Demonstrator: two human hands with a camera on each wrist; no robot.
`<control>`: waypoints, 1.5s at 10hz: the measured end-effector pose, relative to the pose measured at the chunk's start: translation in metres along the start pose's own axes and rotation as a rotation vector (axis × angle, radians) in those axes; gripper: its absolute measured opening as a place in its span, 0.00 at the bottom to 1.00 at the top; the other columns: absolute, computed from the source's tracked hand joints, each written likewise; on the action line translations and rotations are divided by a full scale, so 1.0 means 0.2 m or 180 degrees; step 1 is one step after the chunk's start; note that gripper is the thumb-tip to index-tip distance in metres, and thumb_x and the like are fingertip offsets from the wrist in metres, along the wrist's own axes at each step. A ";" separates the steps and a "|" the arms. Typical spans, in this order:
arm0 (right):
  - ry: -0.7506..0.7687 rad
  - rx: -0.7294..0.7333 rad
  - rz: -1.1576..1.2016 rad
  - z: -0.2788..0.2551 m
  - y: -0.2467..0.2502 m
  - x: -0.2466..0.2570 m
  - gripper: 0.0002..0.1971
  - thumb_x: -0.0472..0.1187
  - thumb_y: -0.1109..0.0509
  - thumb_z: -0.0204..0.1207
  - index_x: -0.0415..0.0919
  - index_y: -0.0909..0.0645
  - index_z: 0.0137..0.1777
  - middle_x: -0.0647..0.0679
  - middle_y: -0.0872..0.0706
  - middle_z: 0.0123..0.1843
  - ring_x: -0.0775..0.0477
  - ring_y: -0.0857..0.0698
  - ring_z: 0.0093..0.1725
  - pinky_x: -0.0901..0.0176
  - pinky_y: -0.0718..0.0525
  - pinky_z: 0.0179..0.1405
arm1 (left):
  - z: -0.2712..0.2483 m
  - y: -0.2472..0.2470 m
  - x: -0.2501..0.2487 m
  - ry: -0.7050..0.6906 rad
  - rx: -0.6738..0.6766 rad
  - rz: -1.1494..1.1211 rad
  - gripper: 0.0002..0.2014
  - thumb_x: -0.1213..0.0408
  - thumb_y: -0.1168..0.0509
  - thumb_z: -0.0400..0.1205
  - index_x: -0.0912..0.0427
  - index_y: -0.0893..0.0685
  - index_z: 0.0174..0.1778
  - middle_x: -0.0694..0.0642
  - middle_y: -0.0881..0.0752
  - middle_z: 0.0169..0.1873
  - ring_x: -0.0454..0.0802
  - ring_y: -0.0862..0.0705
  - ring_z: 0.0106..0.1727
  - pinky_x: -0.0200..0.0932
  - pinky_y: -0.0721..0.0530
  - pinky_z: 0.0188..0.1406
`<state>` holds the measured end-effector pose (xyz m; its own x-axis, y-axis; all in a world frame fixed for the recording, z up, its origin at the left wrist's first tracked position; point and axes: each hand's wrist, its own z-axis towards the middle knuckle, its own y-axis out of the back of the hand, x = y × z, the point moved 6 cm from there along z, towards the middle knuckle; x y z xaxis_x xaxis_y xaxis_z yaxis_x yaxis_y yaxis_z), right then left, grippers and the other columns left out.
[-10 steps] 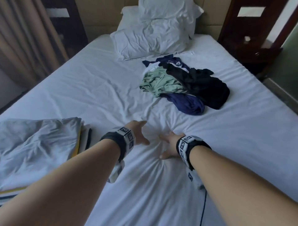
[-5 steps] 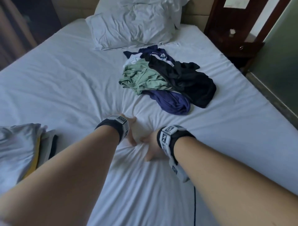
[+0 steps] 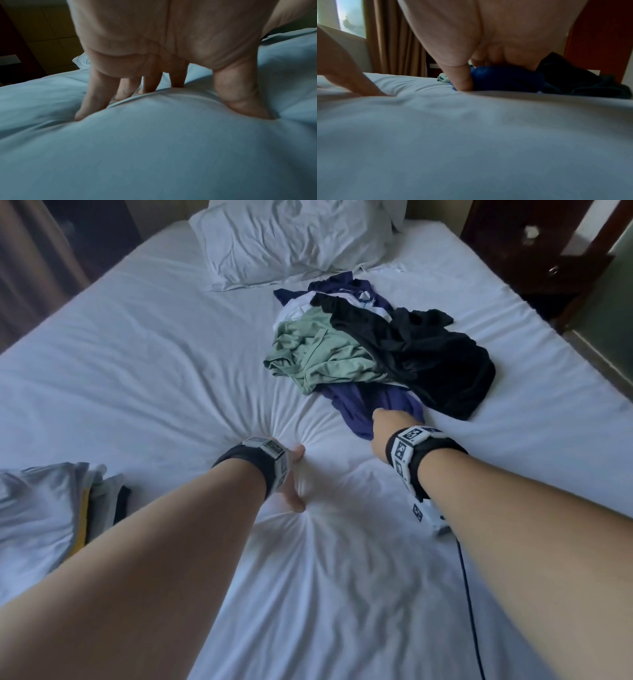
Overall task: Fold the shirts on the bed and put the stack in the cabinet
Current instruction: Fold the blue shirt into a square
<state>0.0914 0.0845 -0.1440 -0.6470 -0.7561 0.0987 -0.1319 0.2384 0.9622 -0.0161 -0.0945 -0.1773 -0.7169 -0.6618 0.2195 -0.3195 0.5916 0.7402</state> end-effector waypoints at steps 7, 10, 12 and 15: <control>-0.0017 -0.0289 0.1916 -0.79 0.78 -0.26 0.12 0.36 0.28 0.71 0.41 0.28 0.30 0.44 0.25 0.32 0.42 0.27 0.38 0.54 0.31 0.35 | -0.76 0.27 -0.37 -0.0902 0.0010 -0.6024 0.19 0.54 0.35 0.87 0.60 0.22 0.71 0.65 0.12 0.57 0.68 0.11 0.55 0.69 0.14 0.63; 0.0062 0.0739 0.0588 -0.42 -0.01 -0.24 0.27 0.51 0.22 0.72 0.43 0.20 0.70 0.45 0.13 0.61 0.39 0.13 0.60 0.55 0.16 0.57 | -0.36 0.25 -0.47 -0.0760 0.0071 -0.6465 0.55 0.80 0.32 0.83 0.29 0.57 0.87 0.62 0.22 0.74 0.70 0.15 0.65 0.80 0.16 0.57; -0.0089 -0.0349 0.1074 0.05 0.59 -0.31 0.20 0.39 0.39 0.89 0.35 0.26 0.78 0.37 0.22 0.77 0.38 0.22 0.74 0.57 0.24 0.69 | -0.24 0.91 -0.33 -0.1397 -0.0781 -0.6740 0.39 0.87 0.38 0.74 0.53 0.37 0.79 0.67 0.17 0.51 0.64 0.13 0.45 0.54 0.09 0.32; 0.0758 -0.1637 0.4779 -0.40 1.82 -0.25 0.24 0.37 0.28 0.77 0.35 0.21 0.74 0.40 0.13 0.63 0.47 0.12 0.50 0.56 0.10 0.51 | -0.98 1.63 -0.11 -0.2451 -0.2051 -0.6090 0.50 0.84 0.41 0.82 0.41 0.58 0.91 0.43 0.30 0.84 0.46 0.27 0.79 0.39 0.26 0.65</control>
<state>0.1362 0.1607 0.2215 0.1807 -0.1228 0.9759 0.7710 0.6337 -0.0630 0.0164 0.0233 0.1842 0.0437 0.2648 -0.9633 -0.6823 -0.6965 -0.2224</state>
